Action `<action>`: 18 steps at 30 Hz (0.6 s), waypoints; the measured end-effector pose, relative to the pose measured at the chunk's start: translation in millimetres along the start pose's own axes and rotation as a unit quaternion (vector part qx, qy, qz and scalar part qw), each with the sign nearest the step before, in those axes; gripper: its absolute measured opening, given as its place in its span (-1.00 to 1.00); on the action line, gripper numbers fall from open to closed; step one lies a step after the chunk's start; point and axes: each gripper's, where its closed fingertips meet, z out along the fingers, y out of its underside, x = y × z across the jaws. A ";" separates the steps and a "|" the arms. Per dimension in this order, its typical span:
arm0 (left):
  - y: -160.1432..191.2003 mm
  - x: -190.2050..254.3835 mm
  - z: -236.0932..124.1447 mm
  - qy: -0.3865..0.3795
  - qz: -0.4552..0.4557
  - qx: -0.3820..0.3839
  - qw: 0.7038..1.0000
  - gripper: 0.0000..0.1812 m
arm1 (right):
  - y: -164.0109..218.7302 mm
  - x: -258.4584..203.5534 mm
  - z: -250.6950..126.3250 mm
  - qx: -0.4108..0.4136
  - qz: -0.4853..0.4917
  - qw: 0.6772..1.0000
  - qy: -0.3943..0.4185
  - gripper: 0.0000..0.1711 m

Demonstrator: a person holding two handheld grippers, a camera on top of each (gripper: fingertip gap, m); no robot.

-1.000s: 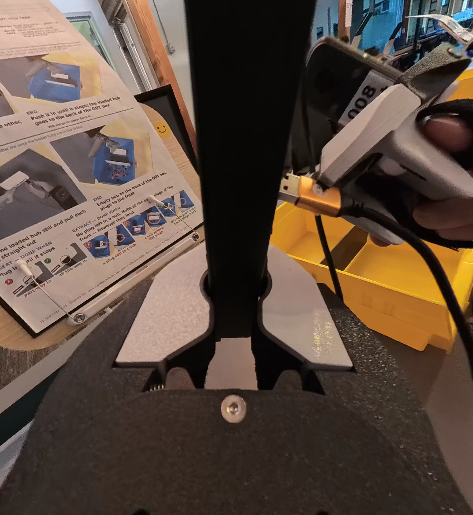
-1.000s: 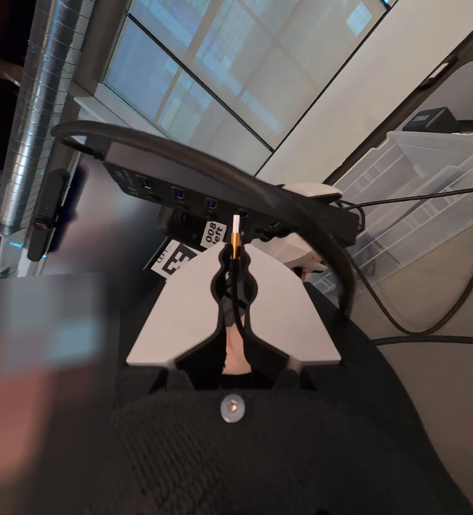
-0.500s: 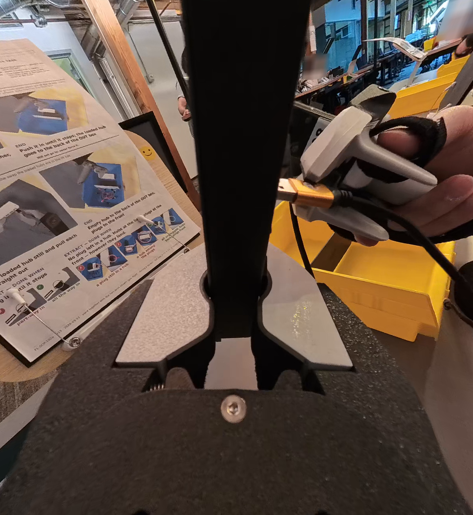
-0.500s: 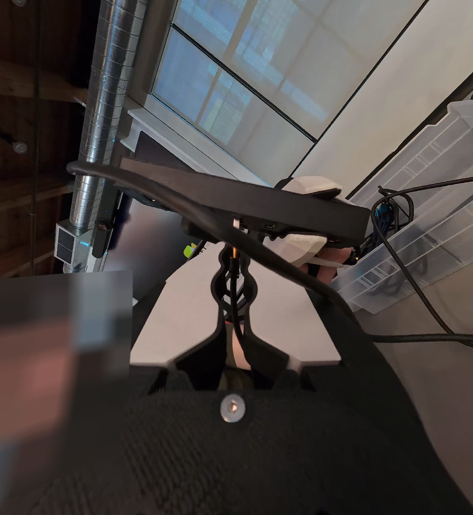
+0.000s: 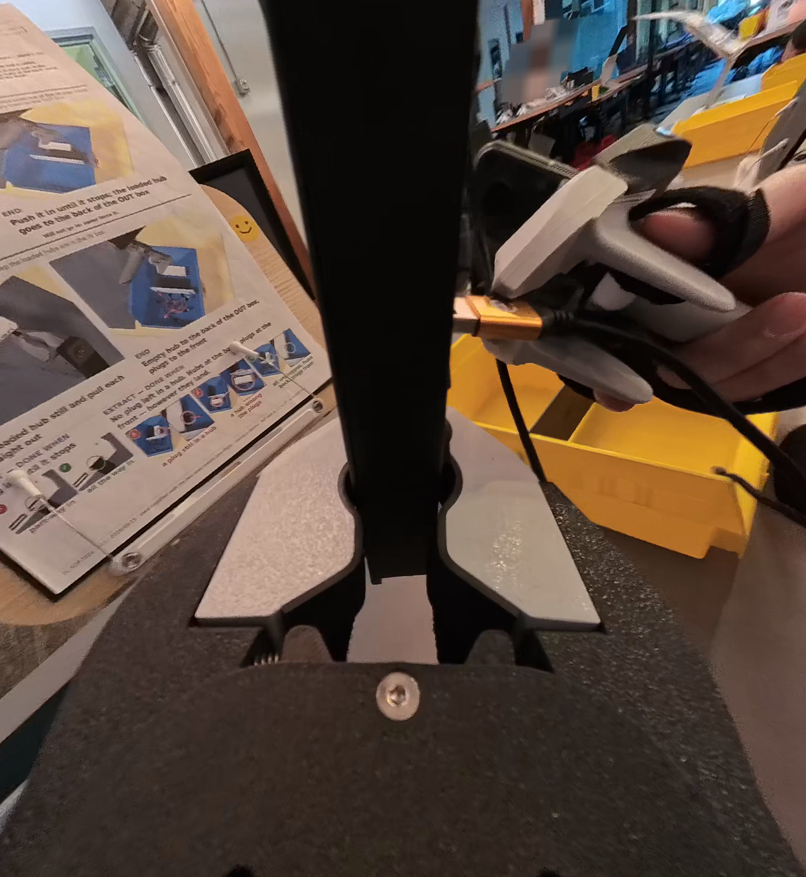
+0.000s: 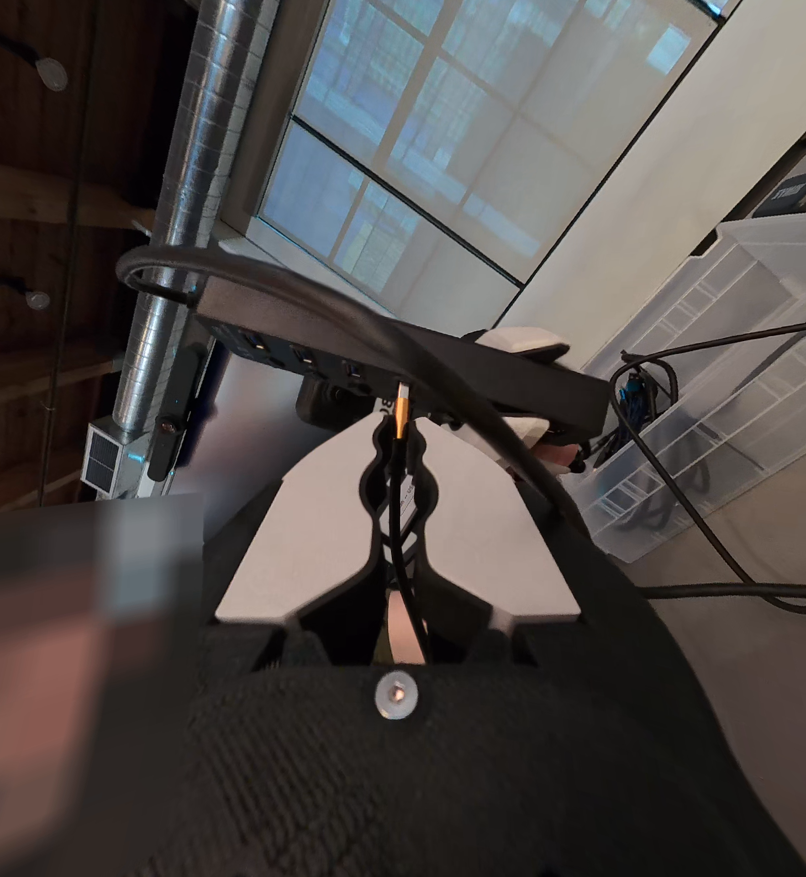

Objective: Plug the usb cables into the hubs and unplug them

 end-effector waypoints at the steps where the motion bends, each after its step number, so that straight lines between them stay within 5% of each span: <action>1: 1.9 -3.2 -0.4 -0.013 0.008 -0.008 1.000 -0.70 | -1.1 1.7 0.5 0.008 -0.001 1.000 0.003 -0.93; 18: 32.7 -12.1 11.3 -0.034 -0.082 -0.090 0.992 -0.70 | -15.6 30.2 -4.1 0.074 -0.022 0.995 0.062 -0.91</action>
